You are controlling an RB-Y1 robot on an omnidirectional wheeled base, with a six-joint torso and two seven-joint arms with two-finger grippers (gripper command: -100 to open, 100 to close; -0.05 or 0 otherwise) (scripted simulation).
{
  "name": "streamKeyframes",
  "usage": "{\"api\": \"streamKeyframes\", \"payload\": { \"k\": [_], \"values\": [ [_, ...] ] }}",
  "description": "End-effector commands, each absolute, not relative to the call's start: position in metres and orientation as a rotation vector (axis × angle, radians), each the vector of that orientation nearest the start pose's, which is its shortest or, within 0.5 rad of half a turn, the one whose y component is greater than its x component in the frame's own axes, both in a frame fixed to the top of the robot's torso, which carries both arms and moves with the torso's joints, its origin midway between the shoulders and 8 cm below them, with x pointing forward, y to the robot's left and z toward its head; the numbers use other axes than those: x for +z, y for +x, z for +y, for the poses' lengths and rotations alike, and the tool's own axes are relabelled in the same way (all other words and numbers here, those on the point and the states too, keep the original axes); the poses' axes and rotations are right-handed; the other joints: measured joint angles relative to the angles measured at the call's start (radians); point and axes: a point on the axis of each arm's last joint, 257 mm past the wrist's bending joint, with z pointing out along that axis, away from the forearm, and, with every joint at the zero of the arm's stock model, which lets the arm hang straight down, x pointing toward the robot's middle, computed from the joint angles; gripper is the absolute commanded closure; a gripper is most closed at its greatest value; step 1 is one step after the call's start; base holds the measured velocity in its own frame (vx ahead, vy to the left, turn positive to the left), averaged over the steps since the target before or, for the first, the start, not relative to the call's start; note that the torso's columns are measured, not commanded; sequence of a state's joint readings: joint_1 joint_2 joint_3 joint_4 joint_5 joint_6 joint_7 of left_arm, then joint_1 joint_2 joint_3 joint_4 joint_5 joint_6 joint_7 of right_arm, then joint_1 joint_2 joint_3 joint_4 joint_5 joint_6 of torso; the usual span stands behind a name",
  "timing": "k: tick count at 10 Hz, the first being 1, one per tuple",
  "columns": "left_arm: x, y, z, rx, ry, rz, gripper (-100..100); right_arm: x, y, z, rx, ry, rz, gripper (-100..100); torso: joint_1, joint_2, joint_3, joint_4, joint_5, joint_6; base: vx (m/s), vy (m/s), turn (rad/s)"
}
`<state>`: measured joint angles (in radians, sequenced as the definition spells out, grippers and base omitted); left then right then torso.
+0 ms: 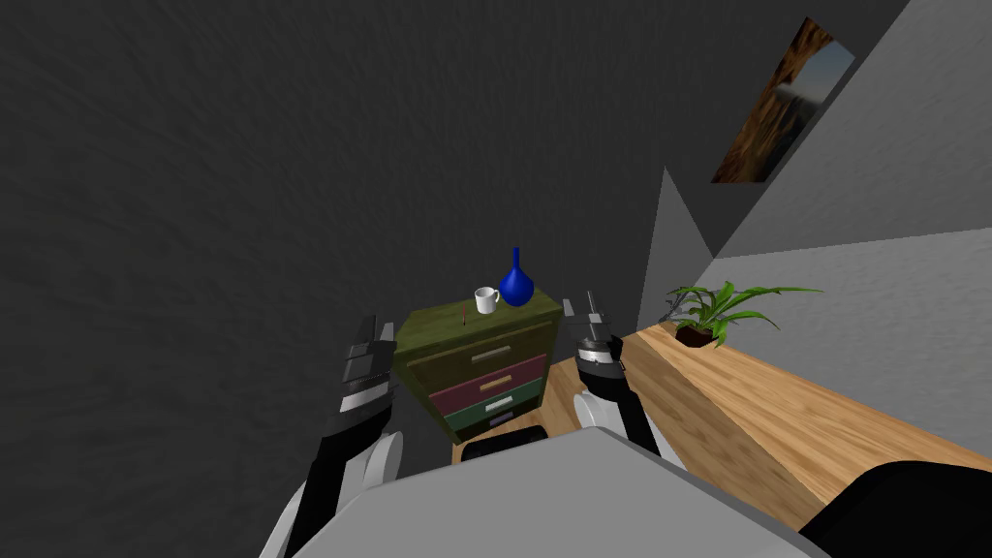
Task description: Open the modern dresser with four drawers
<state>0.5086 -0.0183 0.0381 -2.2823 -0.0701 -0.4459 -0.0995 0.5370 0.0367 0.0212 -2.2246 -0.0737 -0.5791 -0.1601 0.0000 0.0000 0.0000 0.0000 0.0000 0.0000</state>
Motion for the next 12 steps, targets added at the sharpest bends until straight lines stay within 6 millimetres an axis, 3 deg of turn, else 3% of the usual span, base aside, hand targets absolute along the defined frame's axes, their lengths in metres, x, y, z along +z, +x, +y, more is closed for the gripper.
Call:
{"api": "streamKeyframes", "payload": {
  "k": [1, 9, 10, 12],
  "values": [
    [0.0122, 0.3504, 0.2895, -1.109, -0.631, 0.701, 0, 0.0027, 0.3366, -0.2903, 1.494, 0.798, 0.484, 0, 0.0, 0.04, -0.082, 0.041, 0.0, 0.0, 0.0, 0.0, 0.0],
    [0.0124, 0.3503, 0.2895, -1.109, -0.631, 0.7, 0, 0.0029, 0.3365, -0.2903, 1.494, 0.797, 0.483, 0, 0.0, 0.618, -1.234, 0.617, 0.0, 0.0, 0.0, 0.0, 0.0],
    [0.0139, 0.351, 0.2856, -1.11, -0.602, 0.728, -100, 0.0029, 0.3365, -0.2903, 1.494, 0.797, 0.483, 0, 0.001, 0.689, -1.383, 0.689, 0.002, 0.001, 0.0, -0.01, -0.008],
    [0.0099, 0.3541, 0.2813, -1.108, -0.579, 0.779, -100, 0.0026, 0.3366, -0.2903, 1.494, 0.798, 0.484, 0, 0.001, 0.731, -1.473, 0.731, 0.001, 0.001, -0.014, -0.027, -0.011]
  ]
}}
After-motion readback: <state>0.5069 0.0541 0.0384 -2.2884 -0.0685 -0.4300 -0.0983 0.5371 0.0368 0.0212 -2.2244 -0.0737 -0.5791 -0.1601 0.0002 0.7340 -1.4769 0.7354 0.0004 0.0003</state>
